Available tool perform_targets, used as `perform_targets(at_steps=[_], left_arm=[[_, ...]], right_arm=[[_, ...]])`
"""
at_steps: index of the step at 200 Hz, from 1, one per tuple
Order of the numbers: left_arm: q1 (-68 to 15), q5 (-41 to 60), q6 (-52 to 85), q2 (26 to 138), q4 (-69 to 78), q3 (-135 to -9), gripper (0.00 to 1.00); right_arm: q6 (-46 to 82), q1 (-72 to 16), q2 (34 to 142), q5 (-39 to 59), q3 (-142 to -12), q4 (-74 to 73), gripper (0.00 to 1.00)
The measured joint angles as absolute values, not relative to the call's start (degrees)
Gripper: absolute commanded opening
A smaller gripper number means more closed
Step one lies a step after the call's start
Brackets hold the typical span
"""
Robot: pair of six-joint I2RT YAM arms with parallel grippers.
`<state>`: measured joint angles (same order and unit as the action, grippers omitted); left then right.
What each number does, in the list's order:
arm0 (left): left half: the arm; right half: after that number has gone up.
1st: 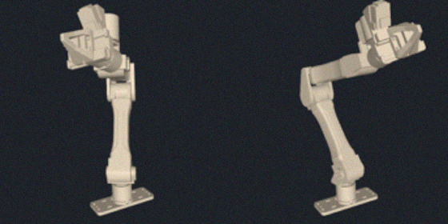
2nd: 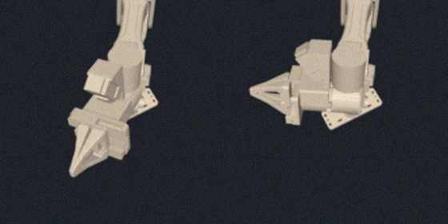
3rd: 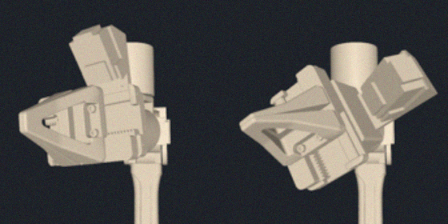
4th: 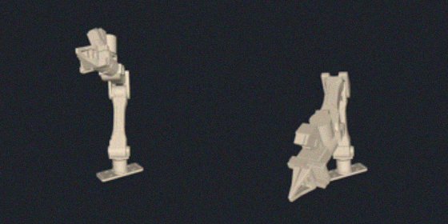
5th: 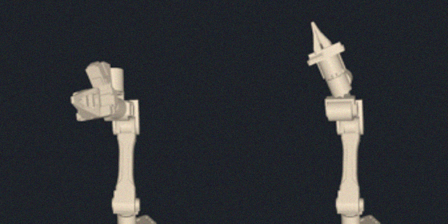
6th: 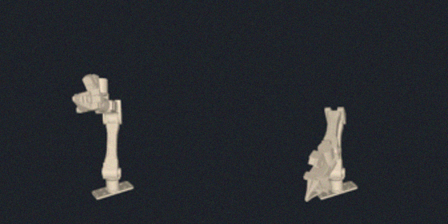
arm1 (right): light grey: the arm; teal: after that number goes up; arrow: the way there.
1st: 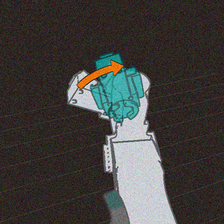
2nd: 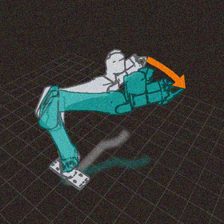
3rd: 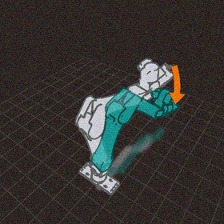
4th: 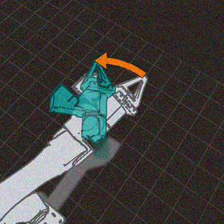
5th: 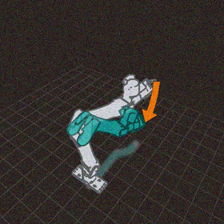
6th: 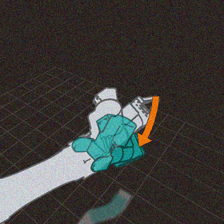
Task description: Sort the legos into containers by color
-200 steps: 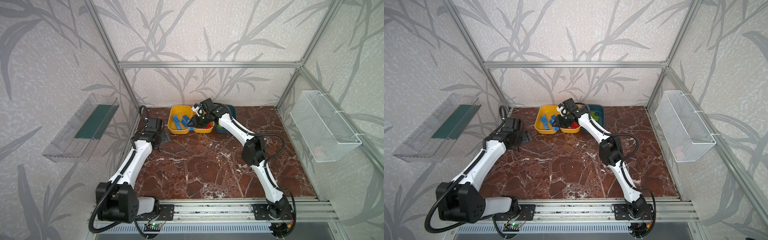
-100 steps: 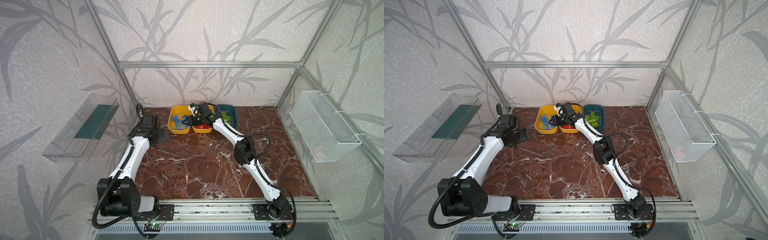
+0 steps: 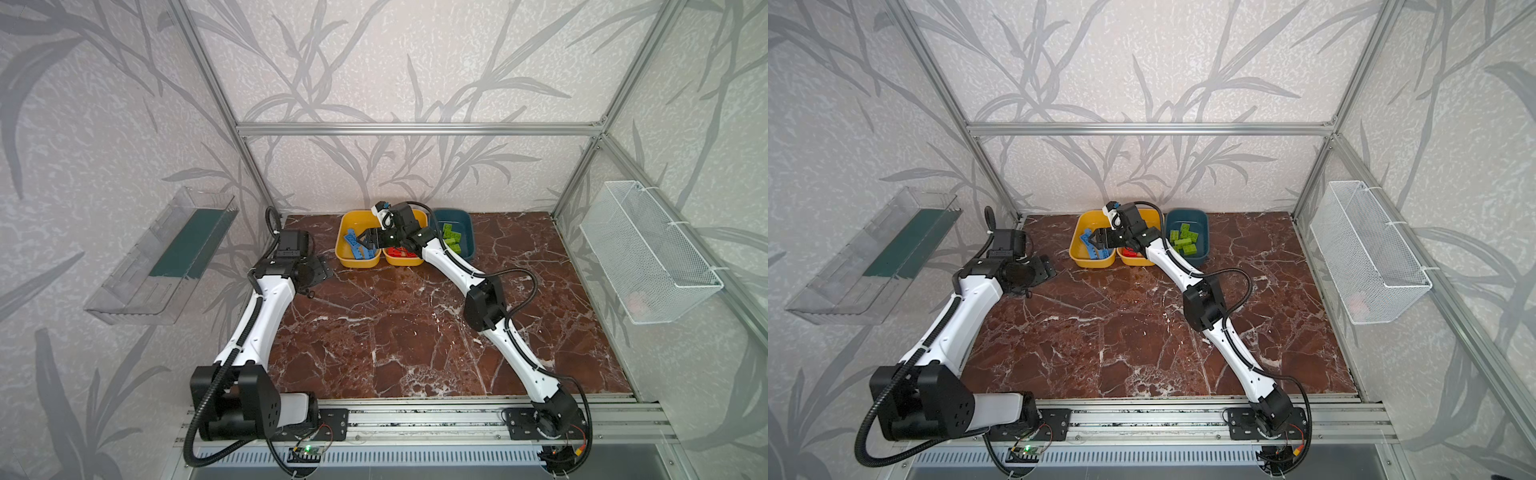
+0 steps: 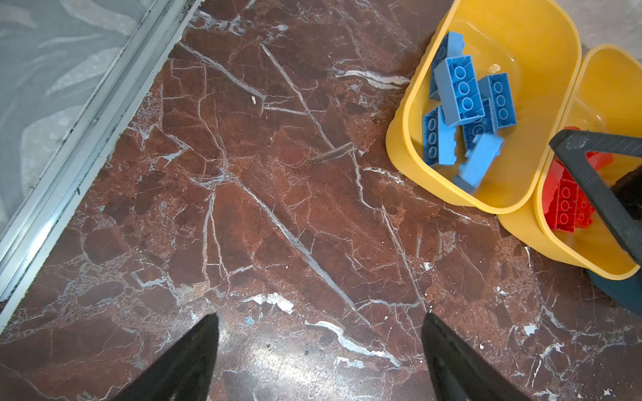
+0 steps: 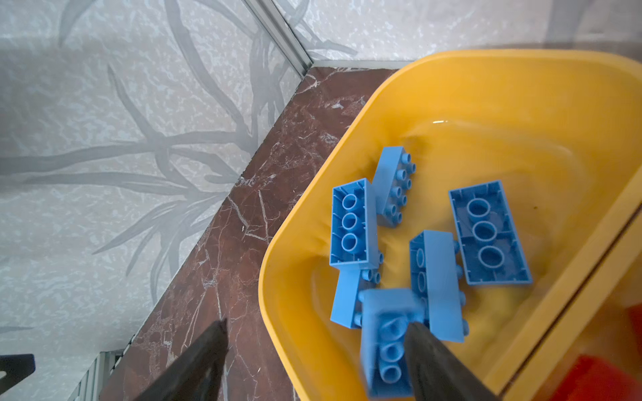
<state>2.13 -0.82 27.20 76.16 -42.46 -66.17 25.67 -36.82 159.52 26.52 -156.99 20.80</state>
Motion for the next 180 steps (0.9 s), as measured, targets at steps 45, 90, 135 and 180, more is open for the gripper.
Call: perform_targets(at_steps=[45, 90, 135, 180], left_arm=[[2.3, -0.8, 27.5, 74.5, -41.8, -66.0, 0.92], [2.4, -3.7, 26.7, 65.8, -37.7, -60.5, 0.94], [2.4, -9.1, 24.3, 55.0, -32.0, -51.0, 0.97], [2.4, -11.3, 20.6, 53.8, -27.2, -44.3, 0.98]], right_arm=[[23.7, -36.8, 158.4, 26.5, -159.3, 20.0, 0.89], [19.7, -36.8, 147.3, 28.2, -149.4, 22.6, 0.93], [13.5, -36.8, 121.6, 28.2, -119.1, 21.6, 0.99], [9.3, -35.7, 94.8, 22.9, -86.1, 20.6, 0.99]])
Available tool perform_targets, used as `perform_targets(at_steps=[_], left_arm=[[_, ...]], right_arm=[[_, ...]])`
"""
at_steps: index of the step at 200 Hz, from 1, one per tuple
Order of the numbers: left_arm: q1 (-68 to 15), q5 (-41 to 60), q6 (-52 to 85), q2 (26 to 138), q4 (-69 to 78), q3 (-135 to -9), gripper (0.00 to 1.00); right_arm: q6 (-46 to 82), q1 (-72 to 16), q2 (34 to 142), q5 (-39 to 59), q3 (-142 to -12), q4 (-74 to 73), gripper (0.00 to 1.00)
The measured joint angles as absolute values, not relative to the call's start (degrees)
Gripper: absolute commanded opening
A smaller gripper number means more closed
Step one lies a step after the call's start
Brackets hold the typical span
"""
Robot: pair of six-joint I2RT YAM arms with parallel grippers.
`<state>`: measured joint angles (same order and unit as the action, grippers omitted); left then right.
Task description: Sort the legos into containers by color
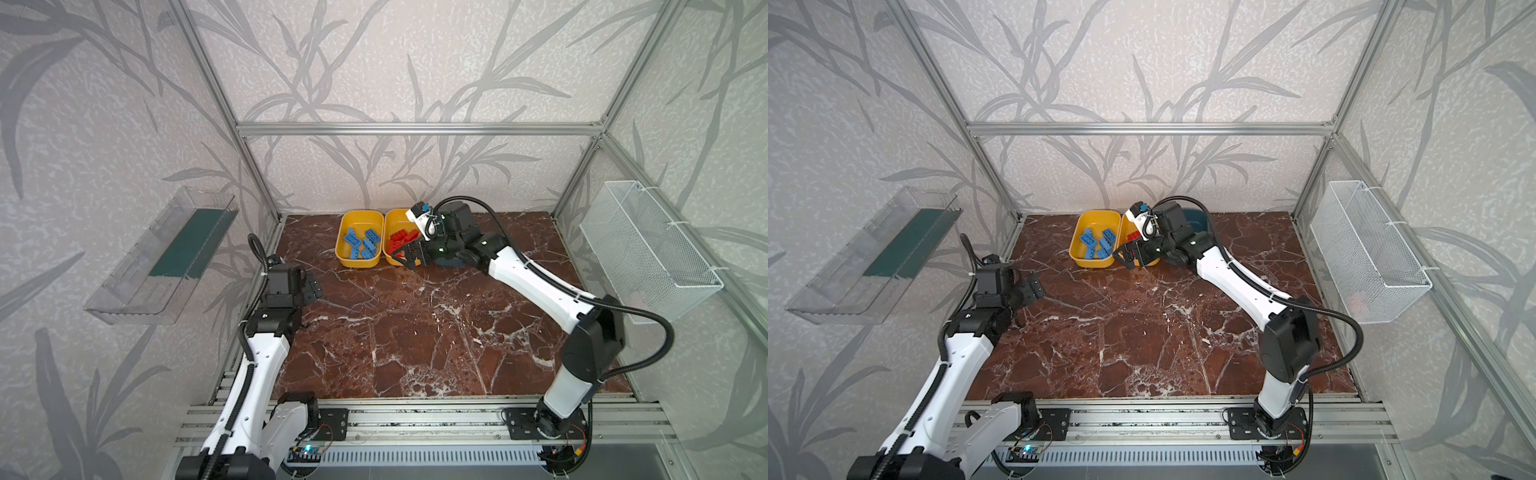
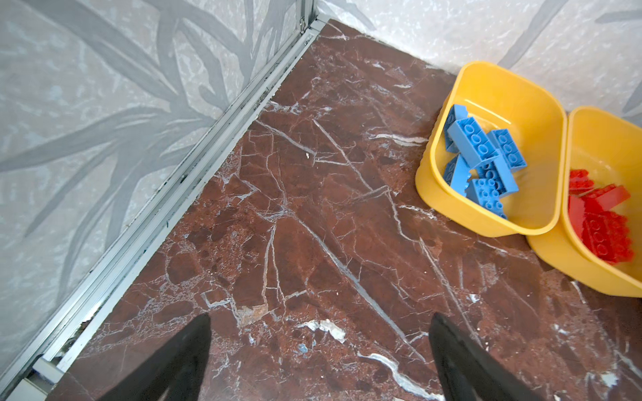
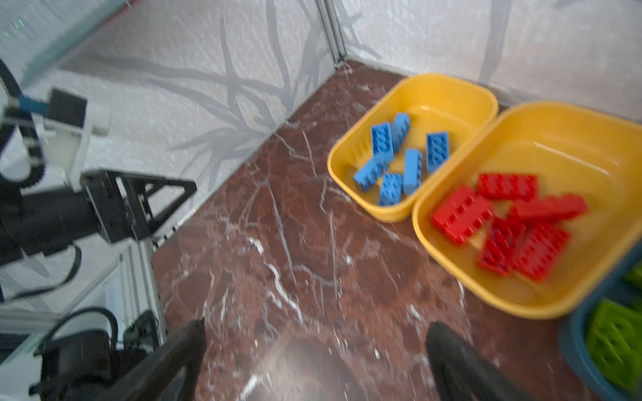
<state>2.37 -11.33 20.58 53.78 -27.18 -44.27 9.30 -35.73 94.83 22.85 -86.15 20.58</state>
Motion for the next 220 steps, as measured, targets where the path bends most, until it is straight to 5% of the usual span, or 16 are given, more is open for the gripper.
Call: perform_targets(at_steps=[58, 104, 220], left_arm=[[2.3, -10.6, 14.5, 52.5, -11.6, -32.9, 0.98], [2.3, -11.1, 11.4, 53.2, -0.5, -27.6, 0.98], [2.3, -9.6, 6.6, 65.1, 23.5, -21.6, 0.98]], right_arm=[[6.1, -30.5, 68.9, 7.9, -57.8, 21.0, 0.99], [2.9, -24.1, 59.0, -1.4, -39.9, 14.1, 0.99], [-1.8, -9.7, 67.7, -9.6, -29.8, -15.5, 0.99]])
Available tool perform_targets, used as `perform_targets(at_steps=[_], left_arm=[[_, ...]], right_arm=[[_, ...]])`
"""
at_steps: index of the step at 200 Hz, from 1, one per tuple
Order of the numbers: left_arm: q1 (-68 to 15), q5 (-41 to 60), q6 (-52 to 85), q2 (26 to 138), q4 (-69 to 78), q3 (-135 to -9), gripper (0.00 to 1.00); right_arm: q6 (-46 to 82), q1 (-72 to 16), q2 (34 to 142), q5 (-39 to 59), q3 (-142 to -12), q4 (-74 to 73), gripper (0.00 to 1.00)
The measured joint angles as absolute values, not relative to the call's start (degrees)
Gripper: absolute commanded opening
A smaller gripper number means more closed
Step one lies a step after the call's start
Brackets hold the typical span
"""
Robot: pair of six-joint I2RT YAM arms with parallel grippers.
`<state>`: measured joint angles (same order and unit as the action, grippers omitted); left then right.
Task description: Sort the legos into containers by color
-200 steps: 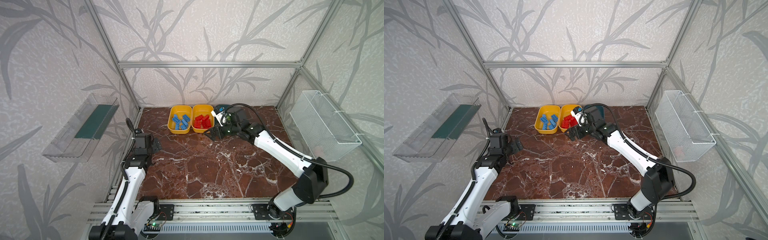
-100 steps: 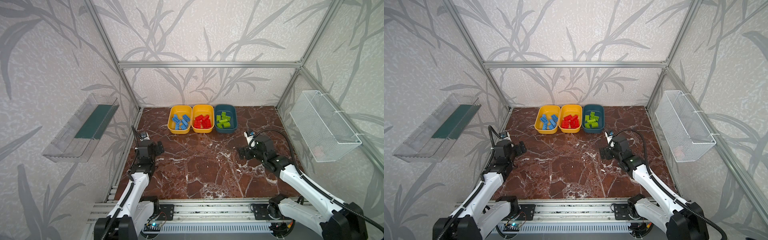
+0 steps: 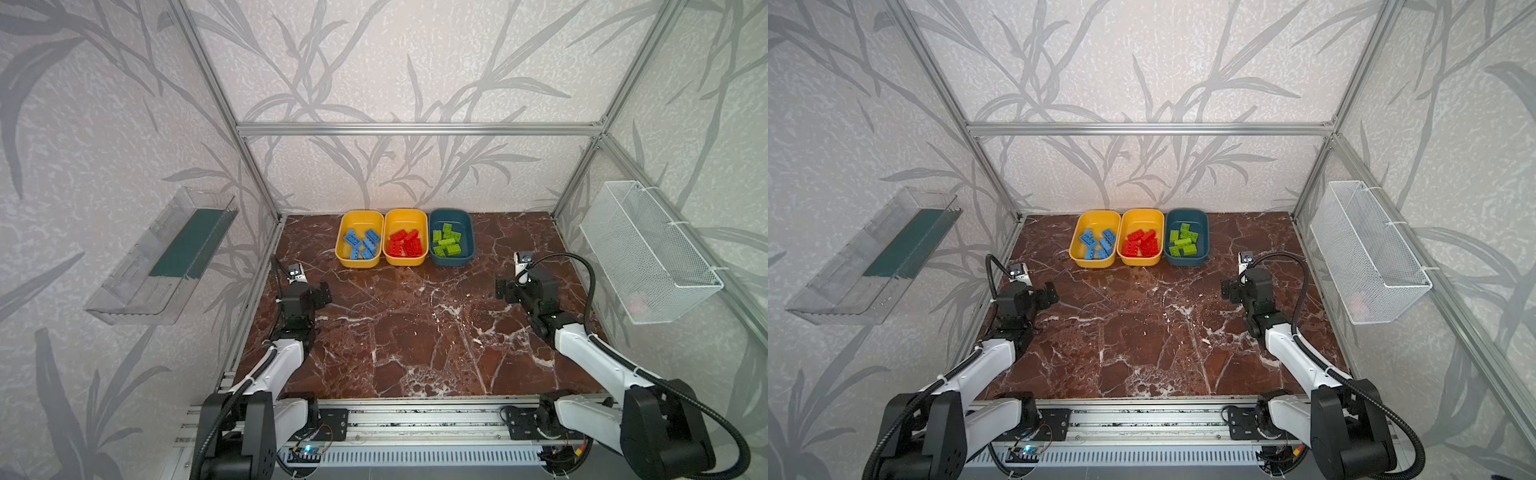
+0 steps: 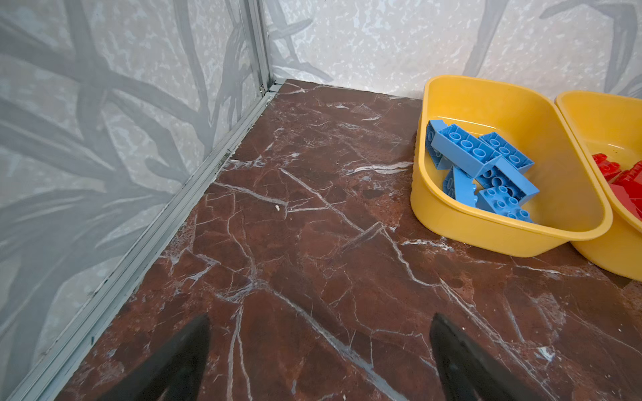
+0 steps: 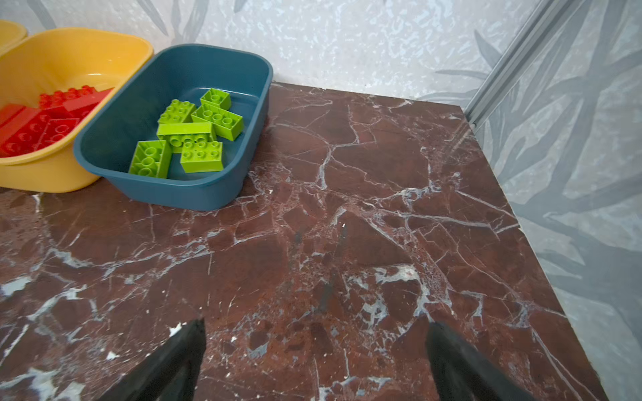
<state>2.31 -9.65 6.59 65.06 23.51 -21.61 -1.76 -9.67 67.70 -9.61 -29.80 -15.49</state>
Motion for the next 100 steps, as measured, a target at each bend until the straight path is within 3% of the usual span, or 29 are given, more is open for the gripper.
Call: perform_targets(at_steps=[100], left_arm=[[2.3, -6.0, 5.3, 87.4, 41.9, -21.7, 0.98]], right_arm=[[-4.8, -6.8, 90.5, -2.8, -20.7, -48.6, 0.99]])
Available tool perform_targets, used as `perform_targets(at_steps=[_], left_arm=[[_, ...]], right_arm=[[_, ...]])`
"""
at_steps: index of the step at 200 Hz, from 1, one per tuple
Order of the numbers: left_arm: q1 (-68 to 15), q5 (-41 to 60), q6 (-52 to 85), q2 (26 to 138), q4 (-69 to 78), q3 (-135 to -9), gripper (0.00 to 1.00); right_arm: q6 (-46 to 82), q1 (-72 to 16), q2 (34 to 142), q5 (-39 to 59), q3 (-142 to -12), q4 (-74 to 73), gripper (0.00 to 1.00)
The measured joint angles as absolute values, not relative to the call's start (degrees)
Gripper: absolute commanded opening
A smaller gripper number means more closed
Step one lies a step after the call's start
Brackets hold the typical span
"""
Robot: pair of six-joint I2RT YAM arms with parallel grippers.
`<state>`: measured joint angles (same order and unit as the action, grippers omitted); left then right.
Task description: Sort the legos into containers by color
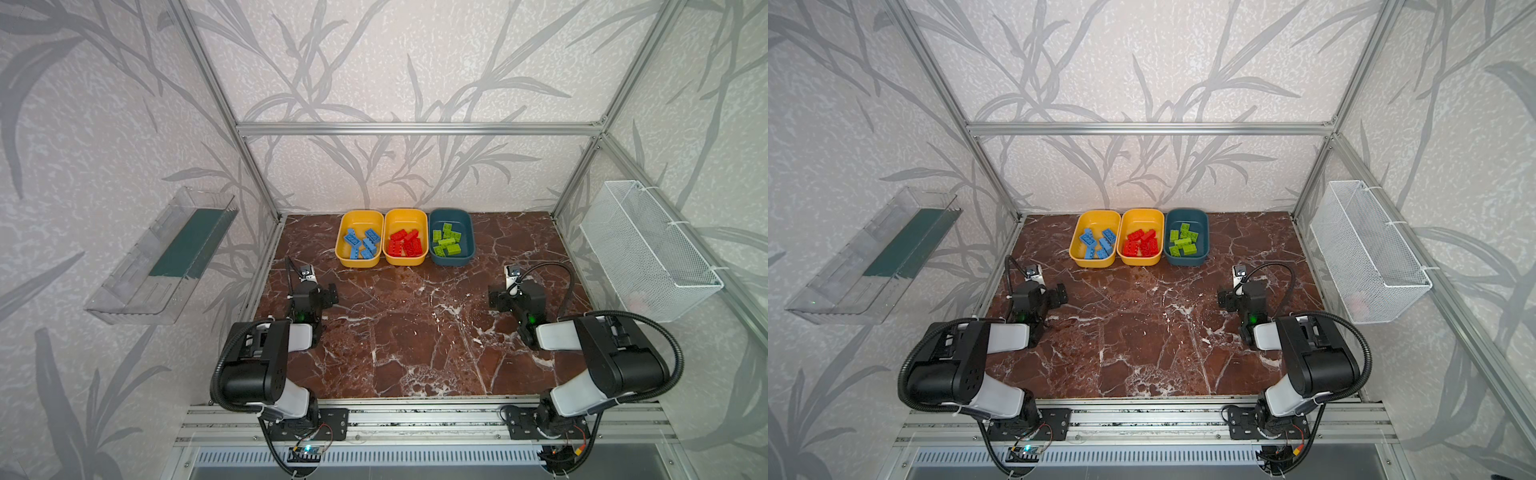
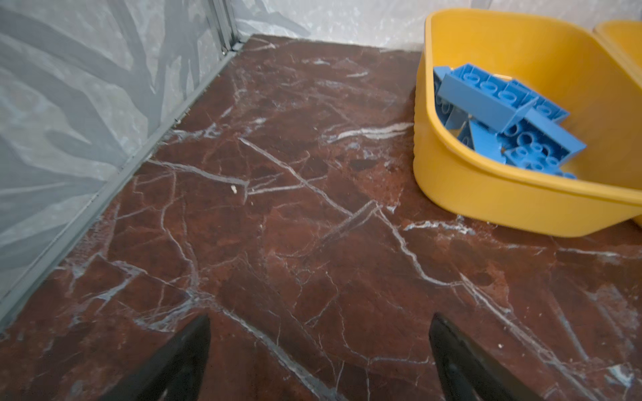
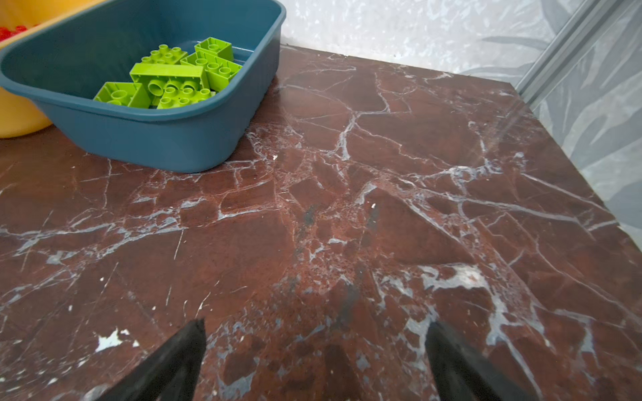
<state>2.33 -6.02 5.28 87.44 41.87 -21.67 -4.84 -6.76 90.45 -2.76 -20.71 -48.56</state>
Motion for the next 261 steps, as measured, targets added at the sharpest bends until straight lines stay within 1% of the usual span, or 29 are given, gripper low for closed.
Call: perform_targets(at_steps=[35, 75, 261], left_arm=[[2.3, -5.7, 5.0, 87.4, 43.0, -22.7, 0.99], [2.3, -5.6, 4.9, 87.4, 43.4, -22.9, 0.99], [2.3, -5.6, 4.7, 87.4, 43.4, -22.9, 0.99]], right_arm=[[-4.3, -4.2, 90.5, 2.1, -20.9, -51.9, 0.99], [-4.1, -3.4, 90.7, 4.0, -20.9, -53.4, 0.99], [-4.1, -3.4, 90.7, 5.0, -20.9, -54.0, 0.99]])
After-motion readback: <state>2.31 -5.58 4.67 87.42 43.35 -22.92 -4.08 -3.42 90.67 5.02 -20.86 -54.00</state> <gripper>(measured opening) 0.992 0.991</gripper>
